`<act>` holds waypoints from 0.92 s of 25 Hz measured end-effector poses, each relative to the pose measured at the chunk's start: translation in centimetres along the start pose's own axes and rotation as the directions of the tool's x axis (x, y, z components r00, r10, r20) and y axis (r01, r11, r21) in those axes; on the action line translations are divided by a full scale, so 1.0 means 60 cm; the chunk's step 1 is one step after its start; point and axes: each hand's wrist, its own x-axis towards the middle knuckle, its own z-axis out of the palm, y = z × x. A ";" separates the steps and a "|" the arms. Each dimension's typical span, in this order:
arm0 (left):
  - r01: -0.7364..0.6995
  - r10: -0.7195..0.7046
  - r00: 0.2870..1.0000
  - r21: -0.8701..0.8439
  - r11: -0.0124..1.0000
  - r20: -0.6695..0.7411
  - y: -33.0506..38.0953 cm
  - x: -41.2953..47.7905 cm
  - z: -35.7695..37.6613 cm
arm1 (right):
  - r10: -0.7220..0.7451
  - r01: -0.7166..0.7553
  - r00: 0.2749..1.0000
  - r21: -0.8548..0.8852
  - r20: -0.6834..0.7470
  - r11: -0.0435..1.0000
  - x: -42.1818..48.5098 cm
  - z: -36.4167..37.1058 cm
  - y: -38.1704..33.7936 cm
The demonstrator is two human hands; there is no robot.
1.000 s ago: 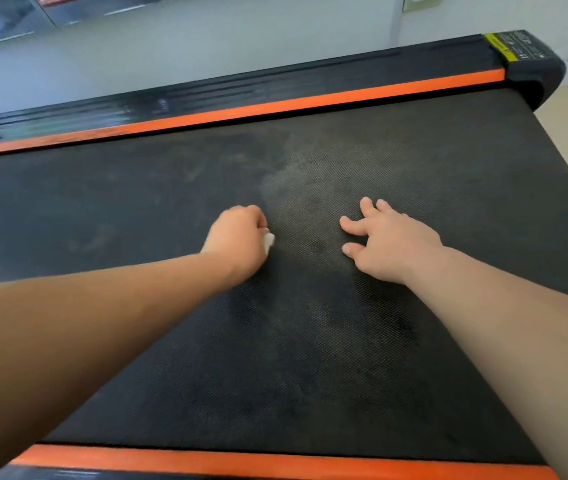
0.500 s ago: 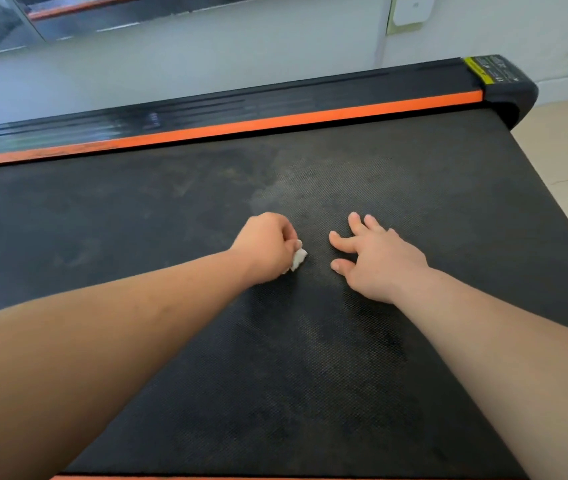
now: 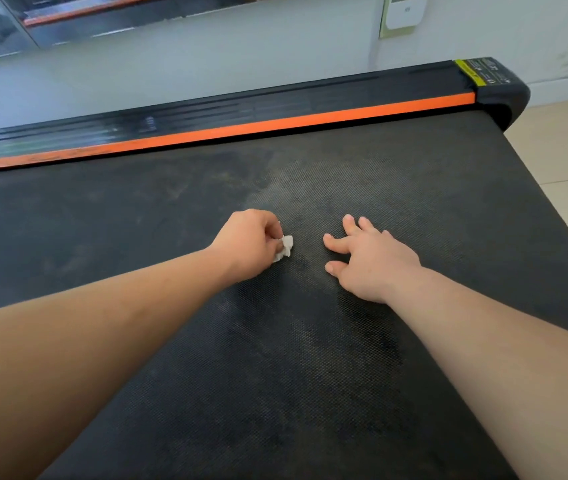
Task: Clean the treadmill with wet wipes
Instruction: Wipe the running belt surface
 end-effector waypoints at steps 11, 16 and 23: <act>-0.264 0.287 0.957 0.268 0.927 -0.050 -0.014 0.028 0.001 | 0.018 -0.019 1.000 0.088 0.022 0.996 0.007 0.002 0.012; -0.006 0.031 0.987 0.152 0.988 -0.160 0.013 0.031 0.009 | 0.044 -0.045 0.980 -0.003 -0.193 0.999 -0.002 -0.002 0.031; -0.270 0.270 0.963 0.137 0.953 0.017 0.076 0.003 0.058 | 0.148 -0.150 0.982 -0.013 -0.120 0.989 -0.018 -0.016 0.067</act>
